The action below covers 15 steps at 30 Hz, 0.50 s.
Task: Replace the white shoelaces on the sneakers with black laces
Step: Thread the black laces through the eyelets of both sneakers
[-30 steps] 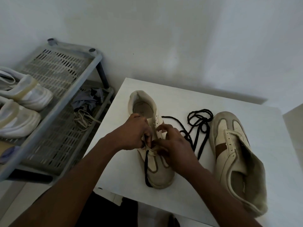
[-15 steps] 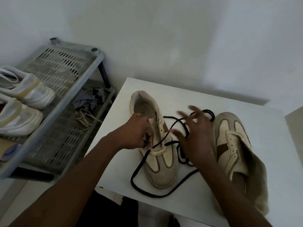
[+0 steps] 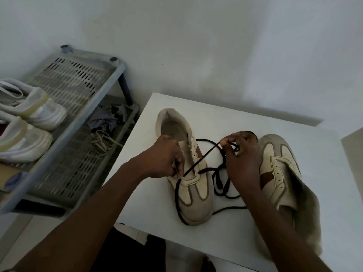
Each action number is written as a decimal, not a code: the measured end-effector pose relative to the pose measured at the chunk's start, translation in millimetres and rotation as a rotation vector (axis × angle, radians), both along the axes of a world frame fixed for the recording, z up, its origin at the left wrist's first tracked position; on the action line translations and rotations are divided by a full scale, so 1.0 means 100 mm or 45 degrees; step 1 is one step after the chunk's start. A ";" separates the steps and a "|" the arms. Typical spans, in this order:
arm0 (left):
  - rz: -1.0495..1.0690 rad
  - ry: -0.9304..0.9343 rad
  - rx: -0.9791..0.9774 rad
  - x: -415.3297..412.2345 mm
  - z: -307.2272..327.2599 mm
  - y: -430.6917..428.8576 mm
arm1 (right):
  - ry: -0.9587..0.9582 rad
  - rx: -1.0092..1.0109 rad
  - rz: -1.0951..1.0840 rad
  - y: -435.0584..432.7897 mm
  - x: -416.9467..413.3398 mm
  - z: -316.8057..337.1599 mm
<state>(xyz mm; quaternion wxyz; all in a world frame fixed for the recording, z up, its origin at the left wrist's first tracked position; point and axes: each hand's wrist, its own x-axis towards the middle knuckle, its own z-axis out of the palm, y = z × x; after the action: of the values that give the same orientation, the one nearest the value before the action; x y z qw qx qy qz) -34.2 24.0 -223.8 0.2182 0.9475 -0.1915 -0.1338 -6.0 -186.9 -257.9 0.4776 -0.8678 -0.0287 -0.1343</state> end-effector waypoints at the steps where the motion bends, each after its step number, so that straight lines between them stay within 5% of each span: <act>1: -0.004 -0.004 0.006 0.00 0.00 0.00 | 0.049 0.017 0.001 -0.01 -0.01 -0.01; 11: 0.116 -0.206 0.013 0.01 -0.08 -0.07 | -0.016 -0.347 0.447 0.00 -0.05 -0.06; 15: 0.206 -0.350 0.304 0.03 -0.14 -0.21 | 0.136 -0.500 0.596 0.06 -0.14 -0.08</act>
<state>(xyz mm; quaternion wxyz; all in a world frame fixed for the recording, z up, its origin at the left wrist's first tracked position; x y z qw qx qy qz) -30.9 2.9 -237.4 0.0863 0.9883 -0.1255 -0.0071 -19.6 -181.3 -265.5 0.3195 -0.9191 -0.2283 0.0332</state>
